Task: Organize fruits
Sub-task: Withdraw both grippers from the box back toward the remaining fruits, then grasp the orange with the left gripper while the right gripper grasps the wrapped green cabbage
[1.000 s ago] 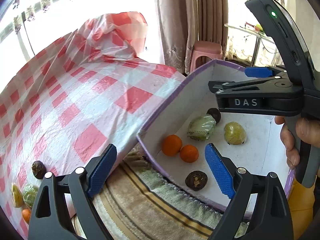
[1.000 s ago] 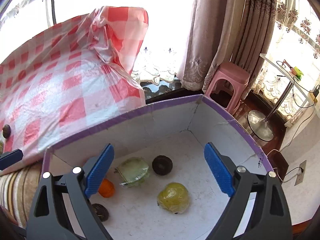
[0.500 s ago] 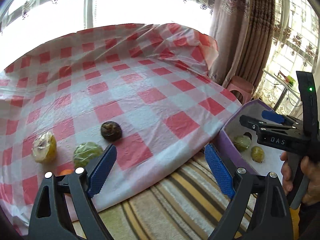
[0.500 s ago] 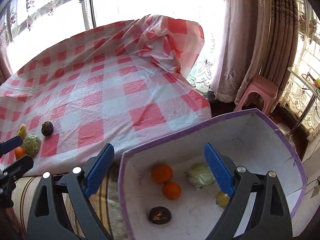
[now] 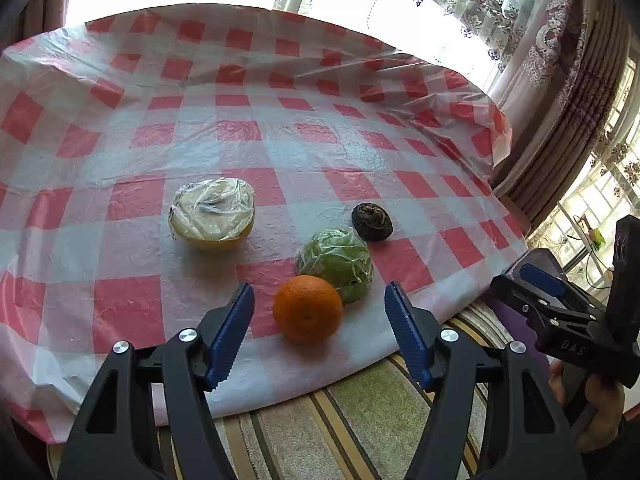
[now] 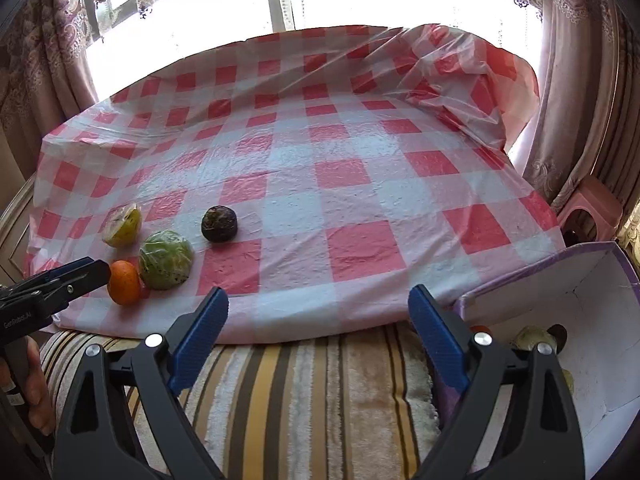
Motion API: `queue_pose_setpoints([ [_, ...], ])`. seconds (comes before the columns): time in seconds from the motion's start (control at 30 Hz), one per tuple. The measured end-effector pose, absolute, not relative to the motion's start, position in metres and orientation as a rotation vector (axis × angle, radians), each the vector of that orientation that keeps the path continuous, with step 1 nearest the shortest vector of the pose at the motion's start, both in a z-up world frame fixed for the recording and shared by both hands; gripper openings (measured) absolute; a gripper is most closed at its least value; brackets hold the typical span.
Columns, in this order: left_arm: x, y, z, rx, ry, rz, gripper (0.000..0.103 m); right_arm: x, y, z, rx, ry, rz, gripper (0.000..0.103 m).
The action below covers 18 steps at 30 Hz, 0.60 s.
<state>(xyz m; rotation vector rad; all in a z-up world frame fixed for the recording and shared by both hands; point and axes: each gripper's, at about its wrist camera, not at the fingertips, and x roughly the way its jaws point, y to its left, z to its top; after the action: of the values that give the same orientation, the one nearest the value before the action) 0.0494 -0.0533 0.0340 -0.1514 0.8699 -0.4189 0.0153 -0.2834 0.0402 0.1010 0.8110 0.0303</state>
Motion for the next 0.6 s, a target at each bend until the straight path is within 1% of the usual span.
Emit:
queue_pose_setpoints([
  [0.17, 0.058, -0.057, 0.021, -0.153, 0.923, -0.438, 0.051, 0.023, -0.263, 0.040, 0.084, 0.809, 0.064, 0.092],
  [0.33, 0.065, -0.058, 0.012, -0.147, 0.962, -0.435, 0.050, 0.032, -0.248, 0.038, 0.067, 0.820, 0.090, 0.092],
  [0.43, 0.065, -0.059, 0.008, -0.142, 0.970, -0.432, 0.041, 0.036, -0.239, 0.038, 0.047, 0.820, 0.108, 0.092],
  [0.47, 0.064, -0.058, 0.008, -0.143, 0.969, -0.429, 0.040, 0.037, -0.235, 0.038, 0.038, 0.820, 0.112, 0.092],
  [0.6, 0.062, -0.054, 0.009, -0.146, 0.953, -0.391, 0.039, 0.042, -0.223, 0.037, 0.017, 0.822, 0.131, 0.092],
])
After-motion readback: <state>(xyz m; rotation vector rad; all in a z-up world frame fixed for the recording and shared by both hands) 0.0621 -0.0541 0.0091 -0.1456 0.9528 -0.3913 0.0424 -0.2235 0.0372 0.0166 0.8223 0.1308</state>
